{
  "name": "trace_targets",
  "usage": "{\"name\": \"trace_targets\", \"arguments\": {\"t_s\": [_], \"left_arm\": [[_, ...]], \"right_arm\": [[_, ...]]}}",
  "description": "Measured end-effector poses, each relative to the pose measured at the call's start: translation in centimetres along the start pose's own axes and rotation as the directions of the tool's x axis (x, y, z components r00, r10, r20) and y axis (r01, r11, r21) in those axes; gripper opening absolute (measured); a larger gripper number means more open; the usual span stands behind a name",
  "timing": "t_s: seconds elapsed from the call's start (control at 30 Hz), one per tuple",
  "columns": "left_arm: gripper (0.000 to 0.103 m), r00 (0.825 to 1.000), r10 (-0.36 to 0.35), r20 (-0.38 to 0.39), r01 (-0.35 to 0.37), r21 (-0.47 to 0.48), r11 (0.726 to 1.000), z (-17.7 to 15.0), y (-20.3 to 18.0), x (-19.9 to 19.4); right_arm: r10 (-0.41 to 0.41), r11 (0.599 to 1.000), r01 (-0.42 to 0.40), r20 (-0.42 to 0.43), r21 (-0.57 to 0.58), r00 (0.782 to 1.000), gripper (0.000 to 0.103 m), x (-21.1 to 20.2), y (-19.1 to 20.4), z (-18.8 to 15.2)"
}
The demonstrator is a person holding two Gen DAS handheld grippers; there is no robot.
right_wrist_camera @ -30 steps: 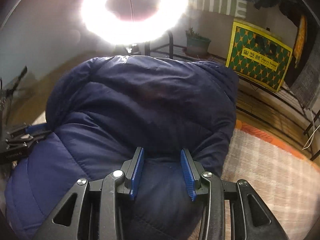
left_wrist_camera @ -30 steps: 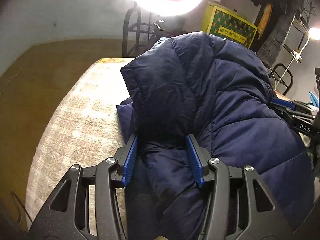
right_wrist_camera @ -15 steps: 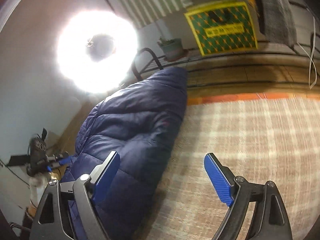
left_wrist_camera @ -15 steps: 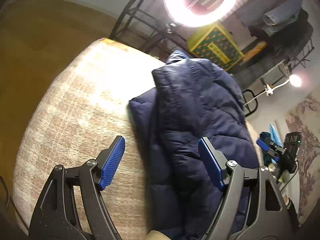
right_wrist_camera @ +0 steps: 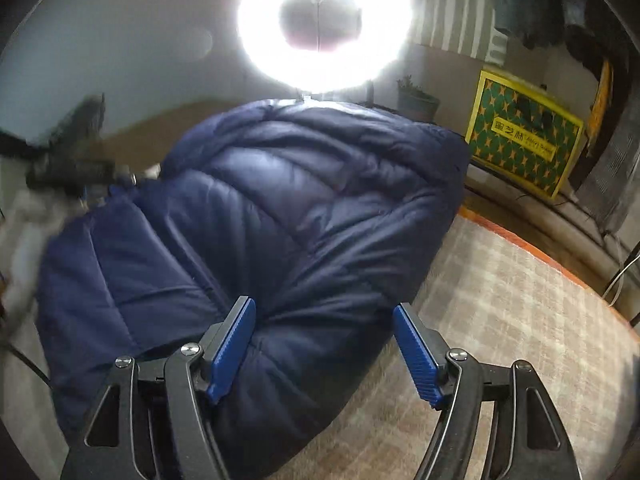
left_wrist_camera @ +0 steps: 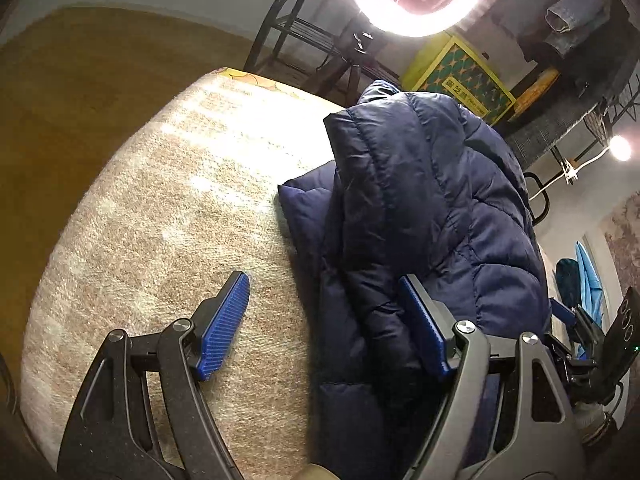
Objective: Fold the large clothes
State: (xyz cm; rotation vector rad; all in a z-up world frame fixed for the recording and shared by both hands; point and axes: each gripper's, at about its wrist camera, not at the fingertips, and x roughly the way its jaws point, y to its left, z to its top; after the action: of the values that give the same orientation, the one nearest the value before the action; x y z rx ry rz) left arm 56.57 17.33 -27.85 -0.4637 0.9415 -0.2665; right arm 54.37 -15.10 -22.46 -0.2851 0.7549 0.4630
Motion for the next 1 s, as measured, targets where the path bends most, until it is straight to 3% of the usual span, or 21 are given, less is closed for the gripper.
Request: {"name": "trace_targets", "arguments": {"t_s": [0.1, 0.17, 0.27, 0.5, 0.6, 0.7, 0.83, 1.0], "left_arm": [[0.079, 0.995, -0.094, -0.02, 0.092, -0.073, 0.993, 0.7, 1.1, 0.1], [0.079, 0.985, -0.17, -0.028, 0.164, -0.142, 0.976, 1.0, 2.2, 0.1], [0.079, 0.967, -0.253, -0.03, 0.24, -0.234, 0.942, 1.6, 3.7, 0.4], [0.079, 0.932, -0.36, -0.053, 0.328, -0.306, 0.894, 2.9, 5.2, 1.4], [0.079, 0.926, -0.373, -0.06, 0.338, -0.309, 0.889, 3.5, 5.4, 2.0], [0.079, 0.922, -0.374, -0.096, 0.338, -0.271, 0.902, 4.0, 4.2, 2.6], [0.079, 0.908, -0.404, -0.111, 0.368, -0.249, 0.896, 4.6, 3.1, 3.6], [0.079, 0.915, -0.39, -0.1, 0.362, -0.218, 0.906, 4.9, 1.6, 4.2]], "right_arm": [[0.046, 0.998, -0.045, -0.017, 0.039, 0.999, 0.074, -0.9, -1.1, 0.8], [0.116, 0.985, -0.115, 0.005, 0.129, 0.993, 0.083, -1.9, -3.0, 1.1], [0.228, 0.932, -0.227, 0.032, 0.284, 0.973, 0.087, -2.1, -6.2, 1.1], [0.409, 0.721, -0.375, 0.079, 0.583, 0.909, 0.087, 1.3, -11.6, -1.5], [0.46, 0.636, -0.41, 0.105, 0.653, 0.882, 0.084, 2.9, -12.4, -2.9], [0.492, 0.625, -0.456, 0.134, 0.633, 0.86, 0.083, 3.2, -12.3, -2.7], [0.574, 0.611, -0.53, 0.13, 0.588, 0.808, 0.081, 4.1, -10.8, -1.7], [0.579, 0.617, -0.544, 0.14, 0.569, 0.803, 0.081, 4.8, -9.5, -0.7]]}}
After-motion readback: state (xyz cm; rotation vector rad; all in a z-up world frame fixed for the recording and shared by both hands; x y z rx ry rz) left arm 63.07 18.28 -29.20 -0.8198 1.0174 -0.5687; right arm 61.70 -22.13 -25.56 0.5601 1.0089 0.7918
